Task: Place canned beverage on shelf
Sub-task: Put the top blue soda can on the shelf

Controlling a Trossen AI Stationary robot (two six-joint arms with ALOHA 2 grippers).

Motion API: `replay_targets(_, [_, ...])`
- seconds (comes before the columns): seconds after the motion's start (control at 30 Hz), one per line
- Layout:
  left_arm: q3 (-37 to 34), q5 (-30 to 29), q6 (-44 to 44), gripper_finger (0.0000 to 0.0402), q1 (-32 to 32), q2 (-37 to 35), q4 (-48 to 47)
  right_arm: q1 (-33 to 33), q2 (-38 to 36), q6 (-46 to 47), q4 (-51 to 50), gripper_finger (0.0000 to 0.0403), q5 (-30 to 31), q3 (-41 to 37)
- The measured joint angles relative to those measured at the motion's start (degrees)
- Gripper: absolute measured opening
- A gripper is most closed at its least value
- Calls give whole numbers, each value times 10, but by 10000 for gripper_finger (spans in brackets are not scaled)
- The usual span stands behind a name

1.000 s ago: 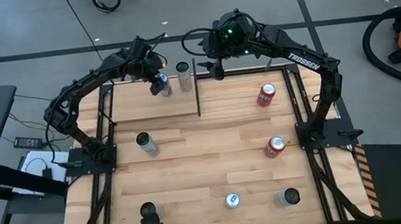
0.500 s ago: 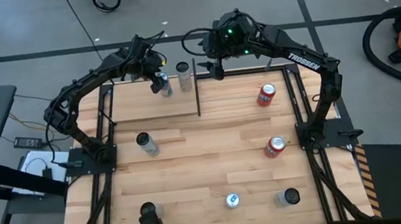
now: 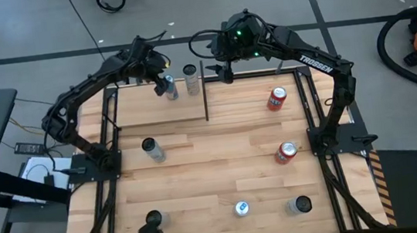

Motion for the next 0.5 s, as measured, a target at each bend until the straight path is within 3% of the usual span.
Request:
replay_targets(0.27, [0,-5,-174,314,-5,-10,1,0,0,0,-1,334,0,0])
replay_targets(0.5, [0,-7,-219,314,-12,-10,-3,0,0,3,-9,334,0,0])
